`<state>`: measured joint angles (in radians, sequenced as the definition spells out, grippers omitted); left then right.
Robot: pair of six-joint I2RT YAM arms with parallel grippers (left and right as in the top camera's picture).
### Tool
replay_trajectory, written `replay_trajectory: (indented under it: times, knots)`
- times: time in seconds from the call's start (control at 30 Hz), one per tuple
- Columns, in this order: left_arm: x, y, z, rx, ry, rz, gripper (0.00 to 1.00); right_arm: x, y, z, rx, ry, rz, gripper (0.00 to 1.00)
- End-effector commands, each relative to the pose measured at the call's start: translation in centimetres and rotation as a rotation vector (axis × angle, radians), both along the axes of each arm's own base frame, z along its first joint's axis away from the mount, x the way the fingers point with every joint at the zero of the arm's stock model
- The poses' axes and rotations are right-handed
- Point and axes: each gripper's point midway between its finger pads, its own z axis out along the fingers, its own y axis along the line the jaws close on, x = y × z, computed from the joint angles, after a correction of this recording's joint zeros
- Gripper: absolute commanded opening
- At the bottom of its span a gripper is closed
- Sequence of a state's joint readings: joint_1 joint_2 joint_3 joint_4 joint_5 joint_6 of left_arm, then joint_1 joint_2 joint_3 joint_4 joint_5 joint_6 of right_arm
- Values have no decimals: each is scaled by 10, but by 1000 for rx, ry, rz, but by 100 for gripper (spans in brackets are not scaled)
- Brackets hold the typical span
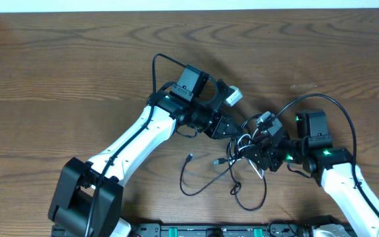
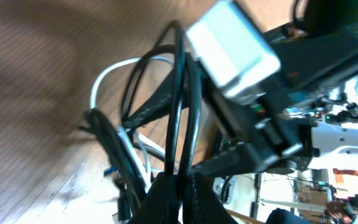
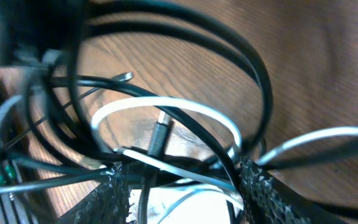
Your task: Untangle cables
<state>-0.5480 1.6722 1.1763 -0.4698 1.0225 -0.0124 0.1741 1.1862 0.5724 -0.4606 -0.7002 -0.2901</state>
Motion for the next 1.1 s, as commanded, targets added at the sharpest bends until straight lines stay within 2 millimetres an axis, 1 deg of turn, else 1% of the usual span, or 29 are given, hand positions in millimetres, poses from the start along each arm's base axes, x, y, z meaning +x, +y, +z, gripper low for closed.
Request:
replay_trajectory:
  times: [0.0,0.1,0.17,0.2,0.3,0.33,0.4,0.47,0.6,0.67,0.73,0.77,0.8,0.87,0.9,0.97,1.03,1.07]
  knots:
    - [-10,-6,19,-92,33,-53,8,5,-8,-10,-53,3,-13,54]
    - [-14,-10,31,-164,36,-94,8,4,-8,-16,-60,28,-17,49]
    - [-14,-11,35,-188,22,-105,8,3,-7,-17,-50,40,-11,41]
    - [-13,-12,36,-191,16,-105,8,2,-6,-17,-45,42,-9,37]
    - [-12,-12,37,-195,9,-106,8,2,-4,-15,-32,44,-3,8]
    - [-12,-12,36,-195,9,-106,8,2,-5,-15,-33,43,-4,1]
    - [-12,-12,36,-195,9,-106,8,5,-9,-18,-54,50,-35,1]
    - [-11,-12,36,-190,5,-102,8,14,-24,-27,-127,84,-155,1]
    - [0,-9,25,-130,-30,-52,8,31,-75,-45,-333,140,-506,1]
    - [7,-6,20,-98,-50,-20,8,35,-103,-49,-418,156,-686,1]
    - [17,-2,13,-57,-64,24,8,34,-125,-50,-473,170,-825,1]
    - [24,2,8,-19,-64,65,8,33,-134,-49,-487,180,-879,1]
    - [34,8,0,32,-64,122,8,33,-139,-48,-485,188,-904,1]
    - [56,26,-19,169,-57,276,8,35,-143,-43,-463,197,-924,1]
    - [68,39,-29,249,-57,369,8,37,-145,-39,-448,198,-934,1]
    - [90,71,-48,414,-52,572,8,41,-145,-29,-409,193,-934,1]
    - [103,102,-60,545,-38,751,8,47,-141,-13,-344,175,-917,1]
    - [106,112,-63,582,-34,806,8,49,-140,-7,-316,166,-916,1]
